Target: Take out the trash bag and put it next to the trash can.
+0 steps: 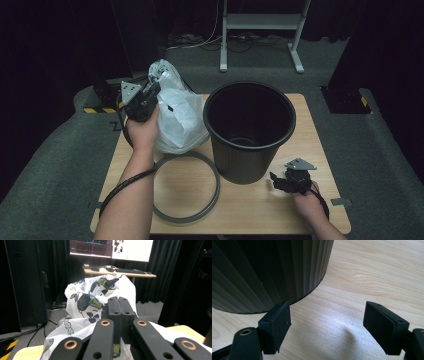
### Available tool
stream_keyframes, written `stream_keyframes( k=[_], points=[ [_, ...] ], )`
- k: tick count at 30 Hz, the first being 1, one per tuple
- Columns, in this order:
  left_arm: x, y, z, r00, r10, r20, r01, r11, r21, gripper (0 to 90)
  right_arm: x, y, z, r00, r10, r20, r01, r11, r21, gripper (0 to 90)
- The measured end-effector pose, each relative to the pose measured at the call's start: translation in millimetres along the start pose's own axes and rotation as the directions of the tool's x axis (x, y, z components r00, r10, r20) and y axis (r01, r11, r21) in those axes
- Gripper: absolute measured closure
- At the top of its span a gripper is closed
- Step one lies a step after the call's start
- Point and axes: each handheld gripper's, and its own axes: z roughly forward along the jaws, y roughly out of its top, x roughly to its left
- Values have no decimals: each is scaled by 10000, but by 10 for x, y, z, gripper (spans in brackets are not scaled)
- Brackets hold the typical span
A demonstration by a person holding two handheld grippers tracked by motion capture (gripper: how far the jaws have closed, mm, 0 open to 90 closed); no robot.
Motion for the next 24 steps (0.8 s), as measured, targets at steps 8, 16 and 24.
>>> stream_keyframes(
  k=[8, 16, 24],
  points=[
    [-60, 28, 235, 9992, 325, -233, -322, 9994, 114, 899, -13, -17, -18, 9999, 117, 36, -117, 9999, 7, 221],
    [-45, -5, 415, 9991, 254, -344, -244, 9993, 291, 899, -34, -23, -42, 9996, 151, 255, -149, 9998, -110, 221],
    [-80, 35, 526, 9991, 253, -351, -241, 9991, 341, 899, -43, -29, -20, 9986, 224, 472, -219, 9997, -111, 221]
  ],
)
